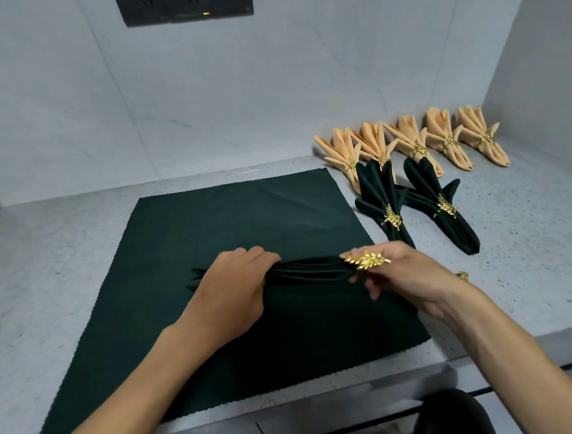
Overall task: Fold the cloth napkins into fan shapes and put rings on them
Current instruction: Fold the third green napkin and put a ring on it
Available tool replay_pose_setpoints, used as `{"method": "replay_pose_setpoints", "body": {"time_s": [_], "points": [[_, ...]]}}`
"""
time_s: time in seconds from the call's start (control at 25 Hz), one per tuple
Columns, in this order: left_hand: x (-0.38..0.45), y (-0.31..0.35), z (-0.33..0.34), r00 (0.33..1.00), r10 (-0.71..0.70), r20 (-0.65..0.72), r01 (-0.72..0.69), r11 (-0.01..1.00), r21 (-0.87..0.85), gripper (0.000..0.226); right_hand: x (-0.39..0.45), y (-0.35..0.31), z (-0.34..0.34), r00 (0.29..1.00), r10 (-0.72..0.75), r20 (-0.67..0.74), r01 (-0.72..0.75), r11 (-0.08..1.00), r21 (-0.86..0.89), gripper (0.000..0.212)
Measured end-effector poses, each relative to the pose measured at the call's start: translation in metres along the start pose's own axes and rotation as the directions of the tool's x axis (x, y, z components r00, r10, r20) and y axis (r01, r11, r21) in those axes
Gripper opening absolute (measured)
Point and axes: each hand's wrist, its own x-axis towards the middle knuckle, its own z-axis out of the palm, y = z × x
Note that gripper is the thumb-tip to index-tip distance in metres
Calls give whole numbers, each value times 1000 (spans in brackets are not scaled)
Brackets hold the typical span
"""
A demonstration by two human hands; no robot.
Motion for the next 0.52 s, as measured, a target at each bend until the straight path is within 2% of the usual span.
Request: {"method": "replay_pose_setpoints", "body": {"time_s": [0.12, 0.24, 0.36, 0.52], "points": [[-5, -2, -7, 999, 34, 11, -34, 999, -4, 36, 6, 5, 9, 996, 64, 66, -70, 994, 89, 27], [-8, -7, -9, 999, 30, 32, -30, 1000, -3, 35, 12, 2, 14, 987, 107, 119, -110, 994, 22, 35], [-9, -10, -11, 999, -23, 49, 25, 999, -40, 32, 12, 1, 14, 964, 121, 238, -129, 991, 22, 34], [-6, -3, -12, 996, 27, 87, -28, 1000, 7, 29, 15, -6, 21, 947, 105, 303, -70, 990, -124, 30]]}}
